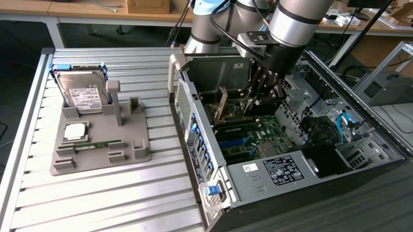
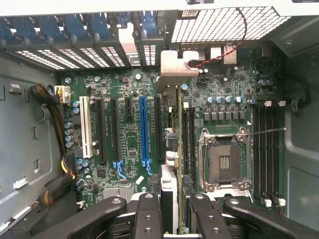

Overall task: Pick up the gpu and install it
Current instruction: 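Insert the gpu into the slot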

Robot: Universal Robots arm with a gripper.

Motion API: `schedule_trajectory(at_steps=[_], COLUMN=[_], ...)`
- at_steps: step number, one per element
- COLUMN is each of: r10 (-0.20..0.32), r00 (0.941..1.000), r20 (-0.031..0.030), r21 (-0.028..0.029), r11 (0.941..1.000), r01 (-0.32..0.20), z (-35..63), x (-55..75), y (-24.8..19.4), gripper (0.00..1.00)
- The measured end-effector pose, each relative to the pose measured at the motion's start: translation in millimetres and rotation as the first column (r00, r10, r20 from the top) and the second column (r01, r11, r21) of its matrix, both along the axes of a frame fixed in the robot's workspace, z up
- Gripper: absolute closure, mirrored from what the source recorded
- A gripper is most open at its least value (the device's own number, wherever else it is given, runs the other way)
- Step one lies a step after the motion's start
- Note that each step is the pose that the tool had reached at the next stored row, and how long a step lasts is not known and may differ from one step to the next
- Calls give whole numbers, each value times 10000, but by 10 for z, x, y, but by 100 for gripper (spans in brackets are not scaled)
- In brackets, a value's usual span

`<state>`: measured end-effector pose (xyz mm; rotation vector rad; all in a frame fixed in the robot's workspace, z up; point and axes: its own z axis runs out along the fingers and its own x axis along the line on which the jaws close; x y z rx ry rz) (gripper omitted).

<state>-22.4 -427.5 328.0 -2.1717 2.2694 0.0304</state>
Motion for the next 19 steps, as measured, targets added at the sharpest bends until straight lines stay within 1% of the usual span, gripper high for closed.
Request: schedule_trajectory(at_steps=[5, 7, 10, 19], r10=[1, 2, 1, 2], r00=[10000, 10000, 10000, 10000], r20=[0, 0, 0, 0], r21=[-2, 0, 0, 0], r11=[10000, 10000, 10000, 10000], r01=[-1, -2, -1, -2], z=[-4, -8, -19, -77], x=[-48, -57, -62, -96], y=[-17, -37, -80, -97], gripper=[73, 73, 73, 73])
